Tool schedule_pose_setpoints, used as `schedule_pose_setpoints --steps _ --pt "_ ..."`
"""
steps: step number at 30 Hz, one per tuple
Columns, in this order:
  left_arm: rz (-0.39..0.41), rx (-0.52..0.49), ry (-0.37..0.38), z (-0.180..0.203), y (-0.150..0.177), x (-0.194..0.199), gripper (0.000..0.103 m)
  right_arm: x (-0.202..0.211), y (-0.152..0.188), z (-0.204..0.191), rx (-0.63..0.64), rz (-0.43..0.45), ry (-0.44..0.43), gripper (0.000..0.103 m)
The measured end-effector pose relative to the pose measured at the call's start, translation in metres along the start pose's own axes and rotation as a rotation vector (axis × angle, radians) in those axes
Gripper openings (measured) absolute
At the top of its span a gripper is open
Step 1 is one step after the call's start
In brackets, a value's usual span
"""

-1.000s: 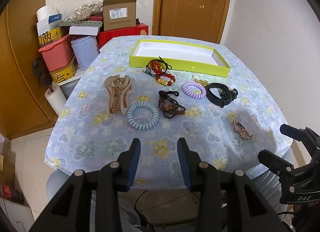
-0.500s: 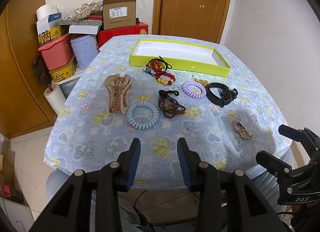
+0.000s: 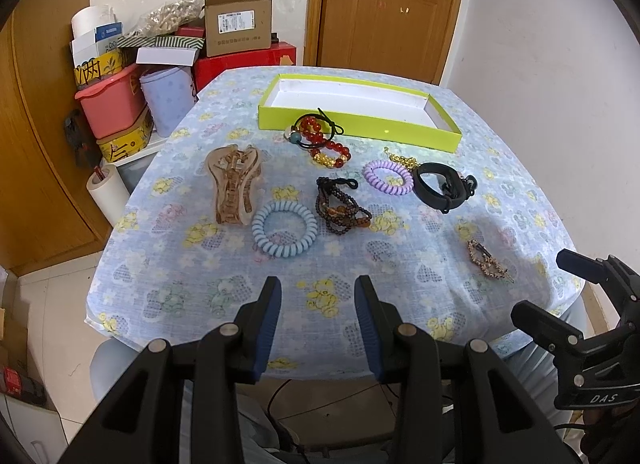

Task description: Organize jewelry

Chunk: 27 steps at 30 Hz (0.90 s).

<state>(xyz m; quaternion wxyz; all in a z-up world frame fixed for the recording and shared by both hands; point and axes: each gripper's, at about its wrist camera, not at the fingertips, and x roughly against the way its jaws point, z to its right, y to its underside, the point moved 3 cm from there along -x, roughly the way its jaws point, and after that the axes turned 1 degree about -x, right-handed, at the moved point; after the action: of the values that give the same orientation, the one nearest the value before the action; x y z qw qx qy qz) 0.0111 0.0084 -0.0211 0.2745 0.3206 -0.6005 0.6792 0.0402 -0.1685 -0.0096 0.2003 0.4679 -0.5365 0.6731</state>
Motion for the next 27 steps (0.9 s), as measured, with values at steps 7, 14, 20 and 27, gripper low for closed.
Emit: schedule_pose_setpoints --steps 7,14,20,27 --pt "-0.006 0.001 0.002 0.0000 0.0007 -0.0027 0.040 -0.0005 -0.0003 0.0000 0.000 -0.002 0.000 0.100" --pt "-0.006 0.002 0.003 0.0000 0.0009 -0.0028 0.040 -0.0031 0.0006 0.0006 -0.002 -0.005 0.000 0.100" --pt "-0.006 0.002 0.002 0.0002 0.0011 -0.0032 0.040 -0.0030 0.0004 0.0006 -0.001 -0.005 -0.001 0.100" --pt "-0.006 0.001 0.003 0.0000 0.0011 -0.0034 0.040 -0.0035 0.0001 0.0012 -0.002 -0.006 -0.001 0.100"
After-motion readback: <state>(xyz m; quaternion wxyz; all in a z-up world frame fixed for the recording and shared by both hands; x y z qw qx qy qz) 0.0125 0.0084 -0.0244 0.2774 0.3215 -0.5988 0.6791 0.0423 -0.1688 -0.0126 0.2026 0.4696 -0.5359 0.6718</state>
